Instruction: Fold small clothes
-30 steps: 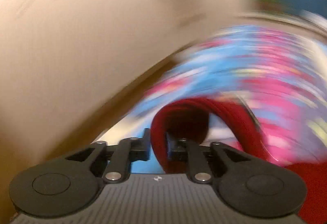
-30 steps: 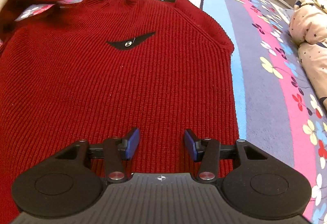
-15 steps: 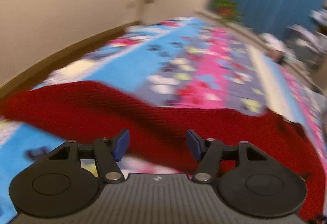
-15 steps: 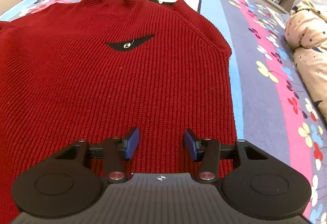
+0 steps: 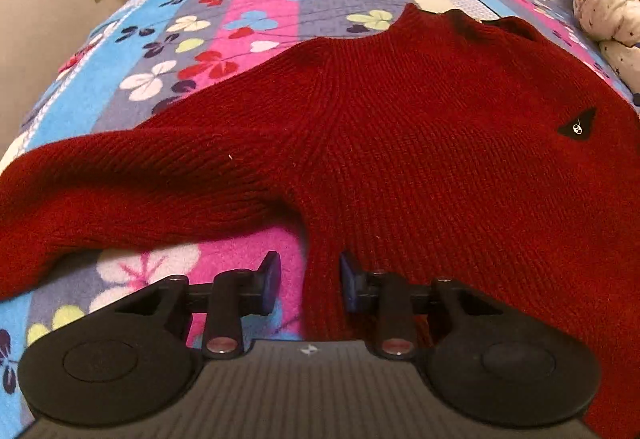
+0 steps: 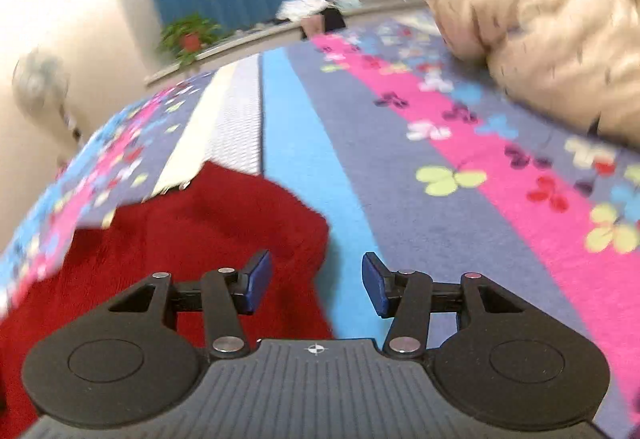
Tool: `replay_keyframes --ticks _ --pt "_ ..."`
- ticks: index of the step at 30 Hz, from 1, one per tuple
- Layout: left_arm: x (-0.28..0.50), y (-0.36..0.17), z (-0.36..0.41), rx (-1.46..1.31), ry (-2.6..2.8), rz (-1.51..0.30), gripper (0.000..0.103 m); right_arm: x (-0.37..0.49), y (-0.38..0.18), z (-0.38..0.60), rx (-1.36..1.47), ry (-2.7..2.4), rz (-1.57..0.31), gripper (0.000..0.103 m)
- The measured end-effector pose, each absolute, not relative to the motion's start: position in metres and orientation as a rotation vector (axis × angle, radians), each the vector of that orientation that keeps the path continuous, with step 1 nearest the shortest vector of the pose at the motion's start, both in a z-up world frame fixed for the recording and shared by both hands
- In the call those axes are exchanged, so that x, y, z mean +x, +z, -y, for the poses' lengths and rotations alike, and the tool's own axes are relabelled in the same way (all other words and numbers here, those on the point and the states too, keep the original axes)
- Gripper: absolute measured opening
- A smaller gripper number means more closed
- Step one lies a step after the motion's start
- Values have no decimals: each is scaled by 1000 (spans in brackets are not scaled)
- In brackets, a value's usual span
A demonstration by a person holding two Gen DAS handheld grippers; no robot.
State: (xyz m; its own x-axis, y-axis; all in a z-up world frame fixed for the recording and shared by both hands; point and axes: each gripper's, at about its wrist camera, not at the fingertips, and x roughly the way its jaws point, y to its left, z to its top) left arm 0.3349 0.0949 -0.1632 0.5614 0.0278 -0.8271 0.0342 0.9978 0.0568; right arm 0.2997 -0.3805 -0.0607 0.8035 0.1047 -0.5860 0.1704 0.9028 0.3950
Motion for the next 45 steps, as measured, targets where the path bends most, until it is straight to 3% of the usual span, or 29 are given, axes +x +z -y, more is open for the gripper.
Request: replay_keyframes --ticks 2,6,7,8,9,12,15,17,22,25,28,29,36,37,39,40,45 --pt "334 -162 -90 102 -7 -966 36 318 -73 395 572 -24 -666 62" --pt "318 -147 -93 122 -11 -954 36 352 -101 402 756 70 -748 59" --pt "313 -144 -94 116 -10 -952 37 357 -103 399 762 106 -751 45" --pt "308 -141 -93 112 -6 -949 38 359 -101 396 739 118 -739 21" --pt "300 -138 -91 112 -4 -946 39 358 -94 392 677 77 -702 13" --pt "303 -138 -90 124 -4 -943 39 342 -60 367 548 115 -564 12" --pt "305 -139 -89 130 -3 -942 39 304 -18 301 179 382 -366 12" --pt "304 -139 -89 131 -4 -940 39 277 -15 254 -37 668 -376 14" --pt "302 -139 -89 129 1 -939 40 275 -77 195 -133 811 -692 18" --pt "303 -139 -89 133 2 -940 40 276 -73 188 -87 820 -682 32" --pt "304 -138 -89 131 4 -945 40 279 -58 198 53 752 -660 63" --pt "304 -138 -89 132 4 -946 40 284 -53 199 99 727 -646 68" --pt "303 -139 -89 126 9 -944 40 359 -59 141 216 568 -748 67" --pt "304 -139 -88 130 8 -943 40 371 -60 131 220 541 -764 62" --pt "304 -139 -89 131 4 -943 40 388 -55 116 206 508 -758 39" --pt "304 -139 -89 129 1 -942 40 394 -51 115 196 495 -753 13" --pt "304 -139 -92 116 -8 -948 40 400 12 182 152 353 -529 13"
